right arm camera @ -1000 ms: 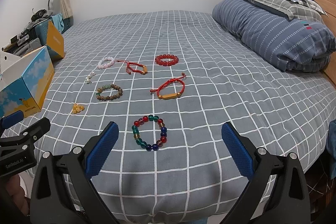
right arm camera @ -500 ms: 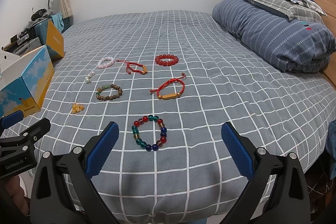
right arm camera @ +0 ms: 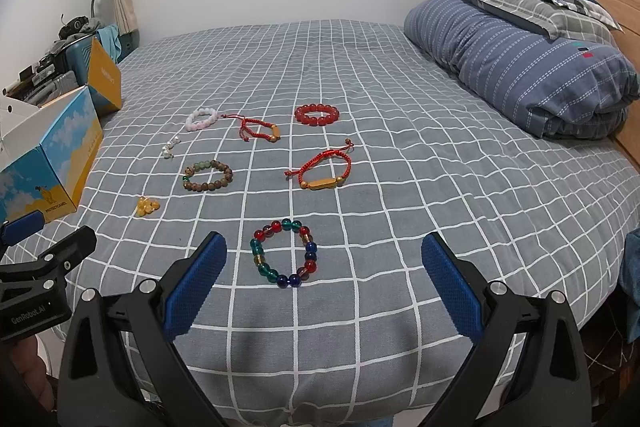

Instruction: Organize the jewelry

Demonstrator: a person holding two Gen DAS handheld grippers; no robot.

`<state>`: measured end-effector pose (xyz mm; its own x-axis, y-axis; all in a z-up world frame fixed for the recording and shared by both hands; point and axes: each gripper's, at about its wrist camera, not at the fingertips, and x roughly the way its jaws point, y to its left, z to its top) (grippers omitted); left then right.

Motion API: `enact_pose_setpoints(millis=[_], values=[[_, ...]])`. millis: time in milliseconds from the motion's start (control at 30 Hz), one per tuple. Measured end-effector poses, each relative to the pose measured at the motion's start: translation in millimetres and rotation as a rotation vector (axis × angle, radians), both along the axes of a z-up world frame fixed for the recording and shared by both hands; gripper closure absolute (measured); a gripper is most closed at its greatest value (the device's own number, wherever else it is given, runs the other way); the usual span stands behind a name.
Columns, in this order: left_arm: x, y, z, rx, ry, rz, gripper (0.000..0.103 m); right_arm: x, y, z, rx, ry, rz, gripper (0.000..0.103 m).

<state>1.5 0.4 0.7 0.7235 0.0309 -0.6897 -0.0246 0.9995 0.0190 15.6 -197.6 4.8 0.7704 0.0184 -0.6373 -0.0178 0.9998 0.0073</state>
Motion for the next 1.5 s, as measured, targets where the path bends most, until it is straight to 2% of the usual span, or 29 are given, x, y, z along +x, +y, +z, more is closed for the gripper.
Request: enact_pose_setpoints(millis=[1167,1500], values=[[-1,-5,0,-0.002,0.007,-0.013,0.006,0,0,0,-0.011,-0.001,-0.005,0.009],[14,-12,20,0.007,-0.009,-0.003,0.006,16,-9,19,-0.031,0.013,-0.018,0.009]])
